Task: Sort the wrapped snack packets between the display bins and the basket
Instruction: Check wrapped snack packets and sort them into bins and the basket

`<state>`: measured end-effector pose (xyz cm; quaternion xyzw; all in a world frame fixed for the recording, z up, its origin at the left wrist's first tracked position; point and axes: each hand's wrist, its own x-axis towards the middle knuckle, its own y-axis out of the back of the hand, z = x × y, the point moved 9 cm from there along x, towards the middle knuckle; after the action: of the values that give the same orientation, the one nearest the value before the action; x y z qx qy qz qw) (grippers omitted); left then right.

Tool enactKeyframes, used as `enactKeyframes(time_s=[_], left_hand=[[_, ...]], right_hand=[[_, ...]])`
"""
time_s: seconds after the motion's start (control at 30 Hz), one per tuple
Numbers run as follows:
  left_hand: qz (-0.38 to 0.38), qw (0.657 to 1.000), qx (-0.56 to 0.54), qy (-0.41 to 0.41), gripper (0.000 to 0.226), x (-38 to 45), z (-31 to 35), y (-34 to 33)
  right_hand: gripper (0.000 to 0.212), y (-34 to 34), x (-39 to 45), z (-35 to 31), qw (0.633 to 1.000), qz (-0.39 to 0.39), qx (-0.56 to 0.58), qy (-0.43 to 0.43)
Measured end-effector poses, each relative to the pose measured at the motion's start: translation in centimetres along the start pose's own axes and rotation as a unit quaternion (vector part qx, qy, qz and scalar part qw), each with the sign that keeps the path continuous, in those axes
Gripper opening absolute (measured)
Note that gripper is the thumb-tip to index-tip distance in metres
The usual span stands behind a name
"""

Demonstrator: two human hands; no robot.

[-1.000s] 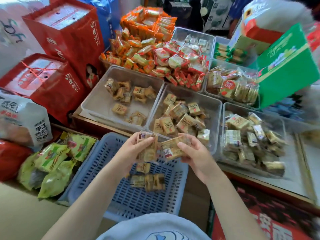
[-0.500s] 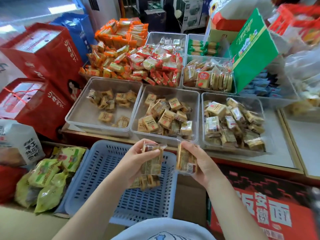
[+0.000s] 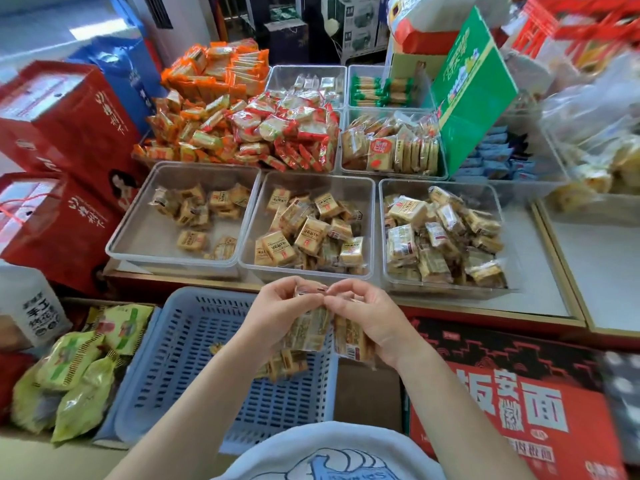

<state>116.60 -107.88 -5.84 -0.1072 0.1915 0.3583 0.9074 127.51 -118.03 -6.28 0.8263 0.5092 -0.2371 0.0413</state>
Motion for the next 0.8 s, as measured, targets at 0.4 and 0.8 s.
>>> enactKeyframes(time_s=[0.4,0.8], left_hand=[[0.061,0.997,-0.04,-0.036,0.028,-0.1,2.3,-0.1],[-0.016,0.999,0.051,-0.001,0.029,-1.8,1.0,-0.9]], right_hand=[[0.018,3.5,-0.8,-3.7,0.985,0.123,-0.074,0.096],[0.005,3.6,-1.4,-1.4,0.987,0.146,0.005,0.063]])
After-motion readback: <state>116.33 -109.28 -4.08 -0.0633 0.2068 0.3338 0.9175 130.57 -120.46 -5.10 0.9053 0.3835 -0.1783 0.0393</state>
